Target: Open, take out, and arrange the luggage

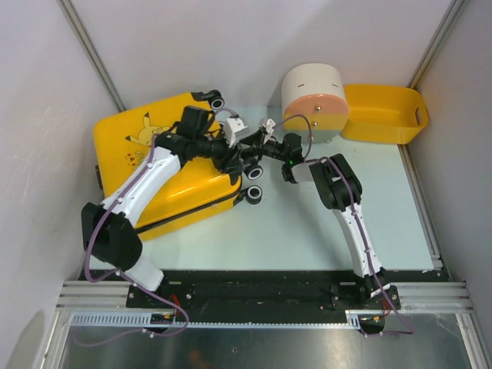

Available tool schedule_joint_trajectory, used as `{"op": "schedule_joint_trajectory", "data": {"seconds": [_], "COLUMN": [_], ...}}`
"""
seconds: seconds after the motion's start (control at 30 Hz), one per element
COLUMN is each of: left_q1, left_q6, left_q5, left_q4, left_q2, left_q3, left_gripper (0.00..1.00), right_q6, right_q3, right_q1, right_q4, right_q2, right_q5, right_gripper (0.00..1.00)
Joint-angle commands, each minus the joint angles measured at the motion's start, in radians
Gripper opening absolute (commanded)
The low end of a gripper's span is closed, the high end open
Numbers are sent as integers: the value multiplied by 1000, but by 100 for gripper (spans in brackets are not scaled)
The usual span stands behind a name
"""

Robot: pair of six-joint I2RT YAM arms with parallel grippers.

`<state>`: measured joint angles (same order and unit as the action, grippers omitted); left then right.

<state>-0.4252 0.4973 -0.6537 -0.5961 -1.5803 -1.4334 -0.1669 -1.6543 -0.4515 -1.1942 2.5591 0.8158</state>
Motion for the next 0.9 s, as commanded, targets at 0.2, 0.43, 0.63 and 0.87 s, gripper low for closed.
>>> {"op": "schedule_joint_trajectory", "data": {"seconds": [0.2, 0.43, 0.63, 0.87], "left_q1": [408, 755, 890, 908], "left_q6": [-357, -552, -571, -628], "left_q5": [2, 86, 123, 216], "left_q4": [-248, -226, -217, -209], "left_q2": [222, 402, 503, 536], "left_q3": [-119, 46, 206, 356], "left_gripper": [90, 100, 100, 100], "right_q6": [204, 300, 189, 67], "right_q3": [208, 218, 218, 258], "right_q1": [70, 14, -10, -41], "right_q4": [775, 1224, 1283, 1289], "right_q2": [-440, -498, -455, -396], "right_q5": [30, -43, -26, 16], "right_gripper": [87, 84, 83, 78]}}
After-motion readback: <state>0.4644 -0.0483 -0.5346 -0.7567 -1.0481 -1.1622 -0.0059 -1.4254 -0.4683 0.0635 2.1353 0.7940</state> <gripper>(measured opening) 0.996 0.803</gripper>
